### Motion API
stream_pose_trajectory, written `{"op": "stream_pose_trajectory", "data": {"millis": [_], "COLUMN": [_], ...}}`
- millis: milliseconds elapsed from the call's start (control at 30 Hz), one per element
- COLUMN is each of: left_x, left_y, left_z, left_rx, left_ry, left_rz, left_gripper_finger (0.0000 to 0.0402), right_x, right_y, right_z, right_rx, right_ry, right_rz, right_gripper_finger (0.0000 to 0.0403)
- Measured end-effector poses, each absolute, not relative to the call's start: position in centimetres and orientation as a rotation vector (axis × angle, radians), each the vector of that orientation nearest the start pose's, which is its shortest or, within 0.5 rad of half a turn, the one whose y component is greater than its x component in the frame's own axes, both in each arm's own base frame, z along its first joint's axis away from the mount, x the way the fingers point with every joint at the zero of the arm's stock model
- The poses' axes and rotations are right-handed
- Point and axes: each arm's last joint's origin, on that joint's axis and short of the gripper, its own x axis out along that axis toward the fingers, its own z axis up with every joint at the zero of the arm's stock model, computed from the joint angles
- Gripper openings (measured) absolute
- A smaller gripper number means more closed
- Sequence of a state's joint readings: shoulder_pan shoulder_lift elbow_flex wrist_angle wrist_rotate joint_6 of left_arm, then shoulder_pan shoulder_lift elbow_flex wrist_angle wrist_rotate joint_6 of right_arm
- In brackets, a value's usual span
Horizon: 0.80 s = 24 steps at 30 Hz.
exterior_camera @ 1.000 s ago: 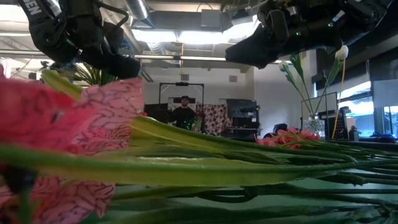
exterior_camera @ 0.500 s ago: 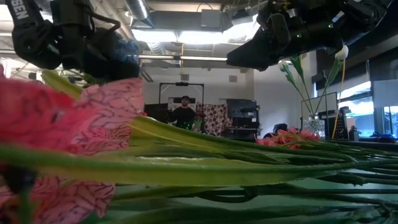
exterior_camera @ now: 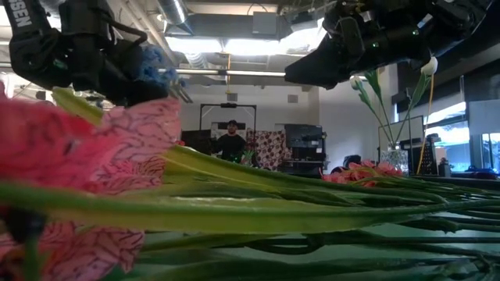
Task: Sort flowers into vase by color
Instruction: Put the blue flowers into the violet vase
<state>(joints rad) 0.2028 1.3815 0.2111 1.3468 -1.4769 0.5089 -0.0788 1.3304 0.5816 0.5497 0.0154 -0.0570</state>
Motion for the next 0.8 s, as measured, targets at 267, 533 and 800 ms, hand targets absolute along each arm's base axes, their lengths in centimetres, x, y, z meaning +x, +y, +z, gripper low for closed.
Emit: {"op": "stream_pose_trajectory", "data": {"millis": [267, 533, 800], "left_x": [17.6, 16.5, 16.4], "left_y": [6.6, 6.4, 5.9], "left_z": [18.2, 20.1, 20.5], "left_rx": [0.238, 0.195, 0.131], "left_ry": [0.25, 0.202, 0.121], "left_rz": [1.701, 1.723, 1.706], "left_gripper_finger": [0.0155, 0.0155, 0.0155], "right_x": [27.1, 27.1, 27.1], "right_y": [-2.3, -2.3, -2.3], "right_z": [21.8, 21.9, 21.9], "right_rx": [-0.042, -0.042, -0.028], "right_ry": [0.202, 0.195, 0.192], "right_rz": [-0.117, -0.118, -0.12], "right_gripper_finger": [0.0182, 0.0182, 0.0182]}}
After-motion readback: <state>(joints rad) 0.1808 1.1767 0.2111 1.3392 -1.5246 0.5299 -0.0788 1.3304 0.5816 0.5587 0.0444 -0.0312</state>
